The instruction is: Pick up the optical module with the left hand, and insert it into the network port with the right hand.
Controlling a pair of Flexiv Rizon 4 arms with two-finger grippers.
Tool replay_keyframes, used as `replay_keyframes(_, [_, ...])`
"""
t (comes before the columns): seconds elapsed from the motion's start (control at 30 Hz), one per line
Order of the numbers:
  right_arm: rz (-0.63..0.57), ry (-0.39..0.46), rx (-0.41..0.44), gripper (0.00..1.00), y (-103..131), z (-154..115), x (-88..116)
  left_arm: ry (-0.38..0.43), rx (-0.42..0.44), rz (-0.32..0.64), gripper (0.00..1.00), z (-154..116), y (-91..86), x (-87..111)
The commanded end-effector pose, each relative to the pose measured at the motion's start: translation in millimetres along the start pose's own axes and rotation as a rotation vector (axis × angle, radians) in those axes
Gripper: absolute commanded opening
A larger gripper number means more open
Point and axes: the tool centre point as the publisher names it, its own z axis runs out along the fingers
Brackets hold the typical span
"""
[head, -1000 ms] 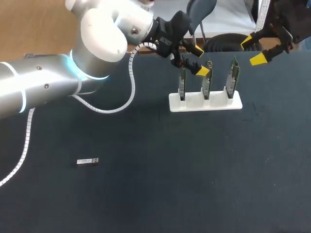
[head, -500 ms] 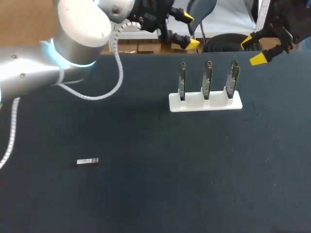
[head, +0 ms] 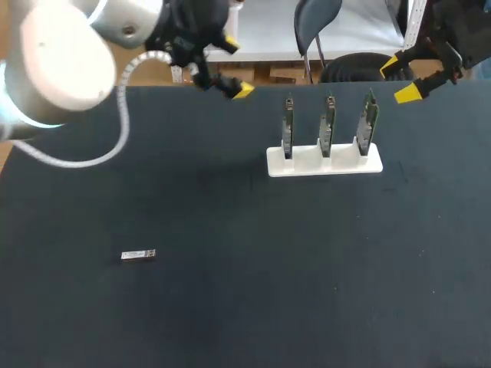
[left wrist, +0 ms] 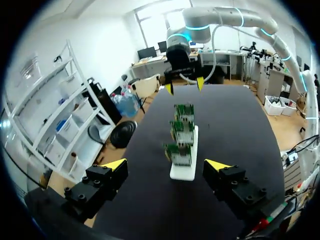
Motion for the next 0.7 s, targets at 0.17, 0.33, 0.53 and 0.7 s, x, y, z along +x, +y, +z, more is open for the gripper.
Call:
replay_keyframes(0.17, [0.0,0.001,0.001,1.0,0.1,0.3,-0.3,0.208,-0.112,-0.05,1.0,-76.4,-35.2,66.8])
replay_keyframes(0.33, [0.0,0.001,0.001,1.0,0.1,0.3,-0.3,0.319,-0.085,-0.062,1.0,-89.2,-55.8,104.5])
replay_keyframes(0.53, [0.0,0.001,0.001,1.0,0.1,0.3,-0.3,0.471,-0.021,-0.039,1.0,-99.2,-82.3,145.6])
replay_keyframes(0.7, [0.0,0.001,0.001,1.0,0.1,0.3,-0.3,0.524,0.053,-0.066,1.0,-96.9,-102.7,172.5])
